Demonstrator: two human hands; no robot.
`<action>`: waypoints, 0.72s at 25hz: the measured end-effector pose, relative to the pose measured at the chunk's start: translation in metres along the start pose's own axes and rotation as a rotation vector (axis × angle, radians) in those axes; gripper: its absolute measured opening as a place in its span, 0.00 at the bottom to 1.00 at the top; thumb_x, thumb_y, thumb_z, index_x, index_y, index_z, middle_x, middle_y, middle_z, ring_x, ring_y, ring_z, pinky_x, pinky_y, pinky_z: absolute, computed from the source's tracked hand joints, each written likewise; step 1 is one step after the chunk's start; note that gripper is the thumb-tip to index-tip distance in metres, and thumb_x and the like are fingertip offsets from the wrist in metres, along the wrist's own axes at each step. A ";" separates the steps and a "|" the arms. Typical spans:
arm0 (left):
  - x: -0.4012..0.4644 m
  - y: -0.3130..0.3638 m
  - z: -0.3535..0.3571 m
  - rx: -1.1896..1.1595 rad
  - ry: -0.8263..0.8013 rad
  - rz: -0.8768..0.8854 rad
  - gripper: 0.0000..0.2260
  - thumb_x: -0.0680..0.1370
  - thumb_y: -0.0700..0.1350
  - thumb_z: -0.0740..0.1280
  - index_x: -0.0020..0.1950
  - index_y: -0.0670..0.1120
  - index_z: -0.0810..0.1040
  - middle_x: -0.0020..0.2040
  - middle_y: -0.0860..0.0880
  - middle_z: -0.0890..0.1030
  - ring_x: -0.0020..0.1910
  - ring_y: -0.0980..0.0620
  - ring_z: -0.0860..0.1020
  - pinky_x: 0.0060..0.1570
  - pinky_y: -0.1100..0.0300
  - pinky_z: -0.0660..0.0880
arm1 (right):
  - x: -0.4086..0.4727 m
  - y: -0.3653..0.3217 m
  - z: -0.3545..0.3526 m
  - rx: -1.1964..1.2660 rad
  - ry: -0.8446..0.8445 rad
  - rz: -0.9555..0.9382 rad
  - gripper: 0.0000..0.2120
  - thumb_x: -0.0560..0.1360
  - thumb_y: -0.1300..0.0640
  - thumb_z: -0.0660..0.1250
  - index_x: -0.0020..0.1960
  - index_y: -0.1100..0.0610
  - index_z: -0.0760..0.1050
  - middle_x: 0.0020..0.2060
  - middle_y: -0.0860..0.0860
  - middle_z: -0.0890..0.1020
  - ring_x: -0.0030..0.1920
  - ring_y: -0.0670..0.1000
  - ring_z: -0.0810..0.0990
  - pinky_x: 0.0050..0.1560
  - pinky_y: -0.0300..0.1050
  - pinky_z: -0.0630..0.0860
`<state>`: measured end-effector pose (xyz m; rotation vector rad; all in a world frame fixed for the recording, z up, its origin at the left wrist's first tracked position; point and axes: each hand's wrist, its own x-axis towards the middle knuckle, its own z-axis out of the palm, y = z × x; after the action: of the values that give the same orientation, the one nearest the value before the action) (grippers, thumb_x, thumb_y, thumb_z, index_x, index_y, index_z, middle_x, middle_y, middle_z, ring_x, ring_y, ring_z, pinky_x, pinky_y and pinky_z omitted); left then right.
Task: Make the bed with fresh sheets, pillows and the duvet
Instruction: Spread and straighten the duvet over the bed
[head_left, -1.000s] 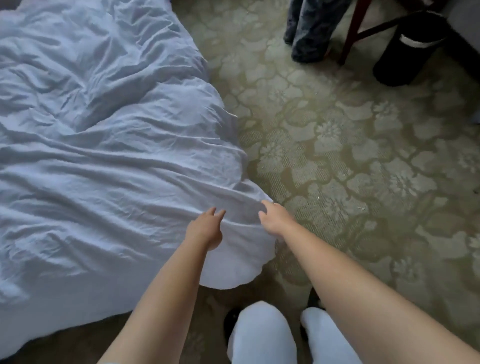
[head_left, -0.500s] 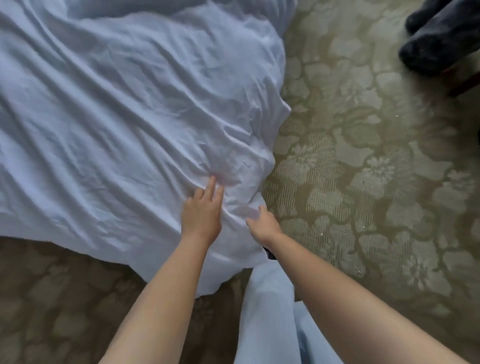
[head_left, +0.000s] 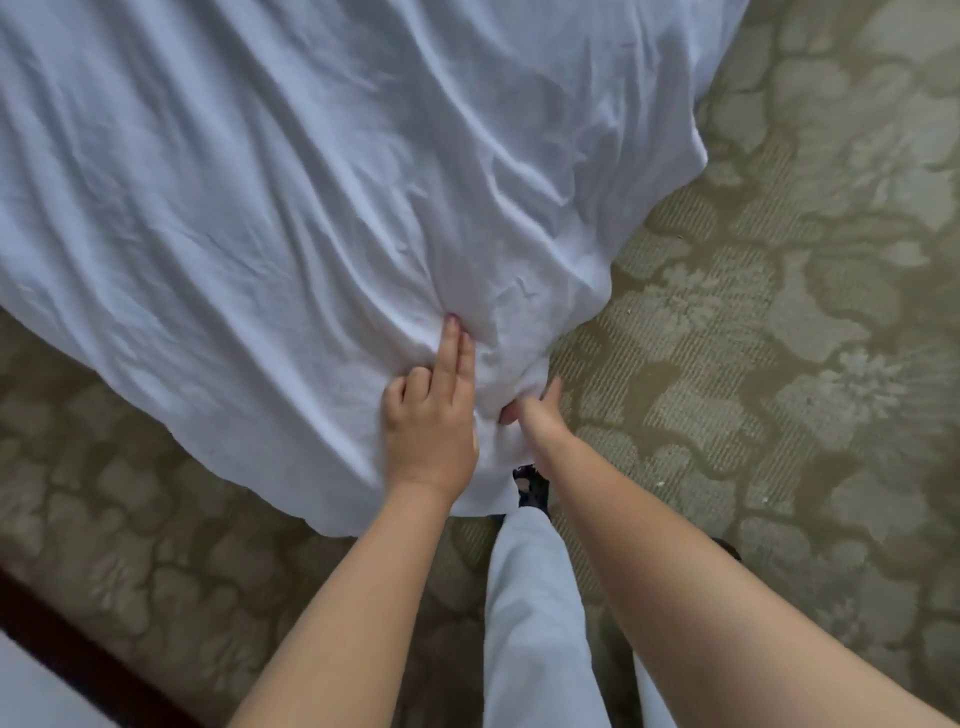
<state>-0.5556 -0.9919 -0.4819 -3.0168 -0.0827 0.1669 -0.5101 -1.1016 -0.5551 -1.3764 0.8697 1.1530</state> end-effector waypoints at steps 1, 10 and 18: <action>-0.004 0.003 0.004 0.011 0.008 0.020 0.36 0.64 0.42 0.67 0.72 0.43 0.62 0.73 0.44 0.67 0.42 0.46 0.74 0.48 0.53 0.64 | 0.003 0.000 0.000 0.019 -0.027 0.003 0.47 0.67 0.67 0.61 0.78 0.48 0.41 0.71 0.54 0.65 0.68 0.58 0.66 0.64 0.54 0.66; -0.045 0.045 -0.030 -0.123 -0.544 -0.188 0.48 0.71 0.60 0.65 0.78 0.47 0.36 0.78 0.48 0.37 0.75 0.47 0.51 0.72 0.45 0.51 | -0.072 -0.021 -0.043 -0.241 -0.103 -0.025 0.07 0.69 0.67 0.59 0.35 0.58 0.65 0.32 0.52 0.67 0.32 0.51 0.65 0.31 0.42 0.61; -0.068 0.112 -0.145 -0.427 -0.086 -0.758 0.27 0.79 0.40 0.63 0.75 0.47 0.57 0.70 0.41 0.63 0.63 0.41 0.70 0.54 0.54 0.74 | -0.233 -0.051 -0.064 -0.218 -0.275 -0.214 0.02 0.70 0.64 0.59 0.39 0.58 0.69 0.32 0.55 0.72 0.31 0.54 0.71 0.34 0.43 0.66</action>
<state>-0.6017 -1.1240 -0.3453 -3.1038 -1.3907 0.2205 -0.5118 -1.1814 -0.3215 -1.4052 0.3997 1.2597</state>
